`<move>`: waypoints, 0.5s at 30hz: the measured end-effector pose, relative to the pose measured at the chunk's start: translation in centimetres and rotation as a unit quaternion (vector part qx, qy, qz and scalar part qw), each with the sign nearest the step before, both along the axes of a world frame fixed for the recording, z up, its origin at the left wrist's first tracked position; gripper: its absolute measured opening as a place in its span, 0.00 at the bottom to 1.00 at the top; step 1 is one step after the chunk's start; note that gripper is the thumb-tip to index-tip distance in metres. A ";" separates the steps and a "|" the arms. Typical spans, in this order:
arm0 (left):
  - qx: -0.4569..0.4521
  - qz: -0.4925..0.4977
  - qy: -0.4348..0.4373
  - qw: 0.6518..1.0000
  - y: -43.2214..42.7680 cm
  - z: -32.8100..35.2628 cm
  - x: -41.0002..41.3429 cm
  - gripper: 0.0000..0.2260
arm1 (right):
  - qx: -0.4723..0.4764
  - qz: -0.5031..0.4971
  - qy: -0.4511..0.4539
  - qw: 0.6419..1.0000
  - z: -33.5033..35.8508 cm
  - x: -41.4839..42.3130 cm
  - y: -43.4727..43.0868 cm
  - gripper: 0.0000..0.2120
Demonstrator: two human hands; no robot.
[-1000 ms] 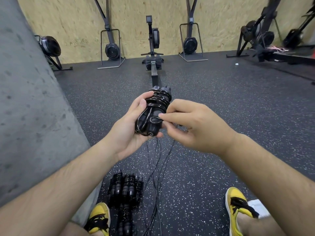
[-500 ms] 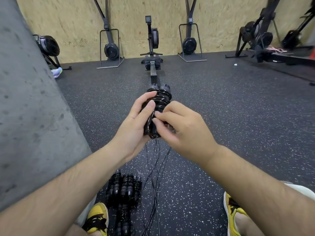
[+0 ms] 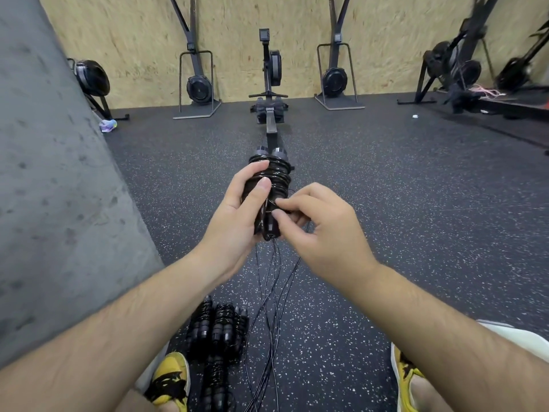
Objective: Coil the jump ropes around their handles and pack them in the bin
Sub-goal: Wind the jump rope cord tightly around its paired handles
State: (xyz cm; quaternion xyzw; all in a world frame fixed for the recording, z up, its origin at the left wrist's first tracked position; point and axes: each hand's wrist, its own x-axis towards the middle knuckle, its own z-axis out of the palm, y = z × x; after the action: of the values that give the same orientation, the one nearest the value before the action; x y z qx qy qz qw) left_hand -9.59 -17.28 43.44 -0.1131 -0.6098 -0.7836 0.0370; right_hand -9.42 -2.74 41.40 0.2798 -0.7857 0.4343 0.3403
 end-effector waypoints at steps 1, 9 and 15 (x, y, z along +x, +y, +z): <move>-0.015 0.002 0.006 1.000 0.0 -0.1 0.0 0.12 | -0.001 -0.003 -0.001 1.000 0.1 0.1 -0.1 0.03; -0.041 0.000 0.050 0.998 -0.6 -0.4 0.3 0.16 | -0.071 0.040 -0.078 0.994 0.8 0.1 -1.4 0.04; -0.042 -0.001 0.056 0.998 -1.7 -1.0 0.0 0.18 | -0.070 0.147 -0.166 0.973 0.9 -0.2 -0.9 0.05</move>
State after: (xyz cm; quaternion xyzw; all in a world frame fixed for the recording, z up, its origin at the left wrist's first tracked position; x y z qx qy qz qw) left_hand -9.59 -18.94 42.46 -0.1592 -0.6391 -0.7496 0.0658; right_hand -9.57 -3.66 42.28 0.2915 -0.7492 0.5738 0.1566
